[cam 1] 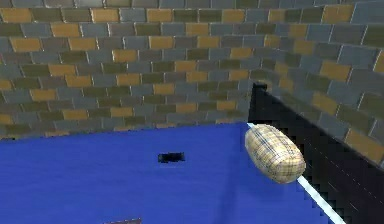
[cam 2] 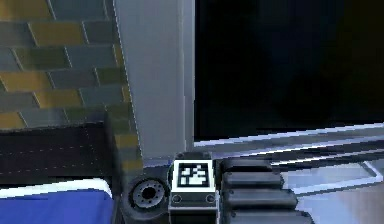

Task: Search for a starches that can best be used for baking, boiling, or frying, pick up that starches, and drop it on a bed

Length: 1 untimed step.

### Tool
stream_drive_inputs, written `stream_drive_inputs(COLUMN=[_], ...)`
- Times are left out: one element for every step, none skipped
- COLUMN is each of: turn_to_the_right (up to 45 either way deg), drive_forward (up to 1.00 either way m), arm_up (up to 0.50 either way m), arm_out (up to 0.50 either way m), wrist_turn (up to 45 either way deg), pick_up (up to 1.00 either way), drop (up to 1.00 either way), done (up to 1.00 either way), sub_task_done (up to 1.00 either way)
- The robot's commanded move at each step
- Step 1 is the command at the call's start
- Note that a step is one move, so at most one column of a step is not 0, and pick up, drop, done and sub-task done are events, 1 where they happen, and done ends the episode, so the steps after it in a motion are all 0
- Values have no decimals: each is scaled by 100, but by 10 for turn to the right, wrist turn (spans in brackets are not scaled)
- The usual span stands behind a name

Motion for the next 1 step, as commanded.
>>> stream_drive_inputs(turn_to_the_right=[-240], drive_forward=[0], arm_up=[0], arm_out=[0], wrist_turn=[0], pick_up=[0], drop=[0], done=[0], sub_task_done=[0])
